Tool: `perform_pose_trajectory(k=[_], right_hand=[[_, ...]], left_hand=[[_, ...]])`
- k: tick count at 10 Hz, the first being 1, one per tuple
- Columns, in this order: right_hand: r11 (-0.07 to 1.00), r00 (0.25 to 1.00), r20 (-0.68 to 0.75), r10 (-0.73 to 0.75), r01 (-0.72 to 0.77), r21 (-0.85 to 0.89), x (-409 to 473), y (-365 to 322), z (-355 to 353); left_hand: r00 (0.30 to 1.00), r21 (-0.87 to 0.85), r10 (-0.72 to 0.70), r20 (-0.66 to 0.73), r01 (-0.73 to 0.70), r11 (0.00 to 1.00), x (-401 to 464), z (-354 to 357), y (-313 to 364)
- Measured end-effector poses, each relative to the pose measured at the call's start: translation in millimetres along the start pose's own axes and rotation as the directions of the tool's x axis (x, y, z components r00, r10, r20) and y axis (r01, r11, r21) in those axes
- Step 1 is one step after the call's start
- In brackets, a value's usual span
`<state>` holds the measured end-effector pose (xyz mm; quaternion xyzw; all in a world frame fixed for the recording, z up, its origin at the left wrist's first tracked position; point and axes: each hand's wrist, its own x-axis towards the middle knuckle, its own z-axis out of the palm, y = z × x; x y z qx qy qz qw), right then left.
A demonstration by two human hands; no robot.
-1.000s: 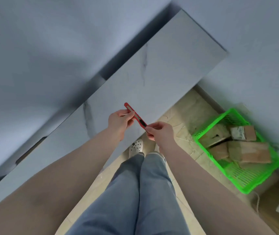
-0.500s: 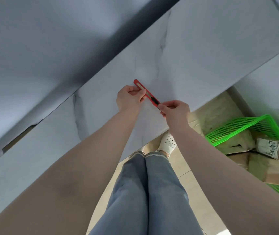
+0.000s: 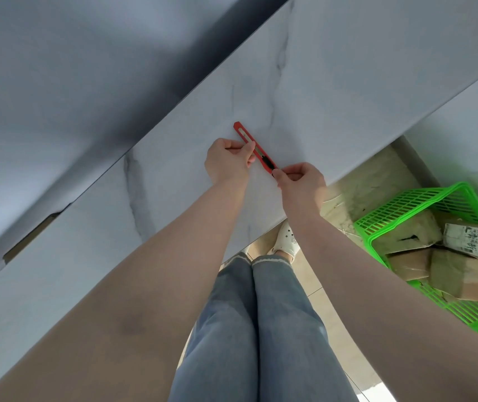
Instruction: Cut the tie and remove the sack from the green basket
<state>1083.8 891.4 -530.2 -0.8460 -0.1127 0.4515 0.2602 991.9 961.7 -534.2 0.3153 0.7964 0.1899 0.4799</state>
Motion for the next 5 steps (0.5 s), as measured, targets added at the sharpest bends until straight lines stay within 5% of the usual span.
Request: perform_pose_trajectory(k=[4, 5], right_hand=[[0.986, 1.000, 0.010, 0.027, -0.028, 0.166, -1.6, 7.1, -3.0], [0.950, 0.997, 0.031, 0.071, -0.077, 0.302, -14.5, 12.6, -14.5]], left_hand=[[0.990, 0.044, -0.030, 0.140, 0.024, 0.999, -19.5, -18.1, -15.2], [0.978, -0.055, -0.100, 0.182, 0.112, 0.992, -32.5, -24.5, -15.5]])
